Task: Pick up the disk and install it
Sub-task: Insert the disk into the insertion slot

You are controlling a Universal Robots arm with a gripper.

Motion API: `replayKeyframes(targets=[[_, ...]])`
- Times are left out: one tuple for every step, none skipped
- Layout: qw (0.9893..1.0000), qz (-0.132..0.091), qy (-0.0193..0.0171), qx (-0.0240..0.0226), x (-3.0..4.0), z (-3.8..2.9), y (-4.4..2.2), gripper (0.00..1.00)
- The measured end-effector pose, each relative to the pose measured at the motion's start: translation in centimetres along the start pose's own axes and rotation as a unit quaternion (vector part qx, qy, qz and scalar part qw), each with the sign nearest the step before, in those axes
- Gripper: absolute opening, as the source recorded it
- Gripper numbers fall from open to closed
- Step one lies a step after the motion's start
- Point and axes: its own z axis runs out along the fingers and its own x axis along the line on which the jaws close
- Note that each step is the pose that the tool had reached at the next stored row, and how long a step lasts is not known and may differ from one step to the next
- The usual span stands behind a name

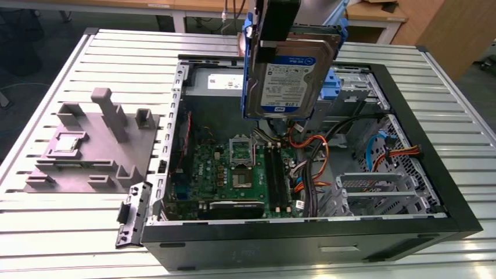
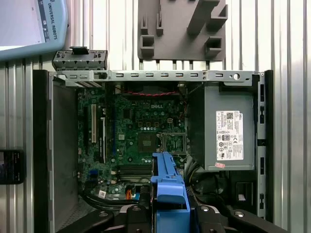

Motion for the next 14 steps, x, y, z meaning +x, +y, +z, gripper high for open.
replayKeyframes(targets=[[1.0, 0.0, -0.0001, 0.0, 0.08, 0.01, 0.0, 0.37], [1.0, 0.0, 0.0, 0.0, 0.09, 0.01, 0.01, 0.37], [1.0, 0.0, 0.0, 0.0, 0.09, 0.01, 0.0, 0.37], [1.0, 0.0, 0.0, 0.0, 0.09, 0.01, 0.0, 0.37], [1.0, 0.0, 0.0, 0.0, 0.1, 0.01, 0.0, 0.37], [1.0, 0.0, 0.0, 0.0, 0.1, 0.0, 0.0, 0.37], [1.0, 0.0, 0.0, 0.0, 0.1, 0.01, 0.0, 0.37], [1.0, 0.0, 0.0, 0.0, 0.1, 0.01, 0.0, 0.37], [1.0, 0.0, -0.0001, 0.0, 0.1, 0.01, 0.0, 0.37], [1.0, 0.0, -0.0001, 0.0, 0.13, 0.01, 0.0, 0.37], [1.0, 0.0, 0.0, 0.0, 0.18, 0.01, 0.0, 0.37], [1.0, 0.0, 0.0, 0.0, 0.23, 0.0, -0.01, 0.37], [1.0, 0.0, 0.0, 0.0, 0.32, 0.0, -0.01, 0.37], [1.0, 0.0, 0.0, 0.0, 0.46, 0.0, -0.01, 0.37]])
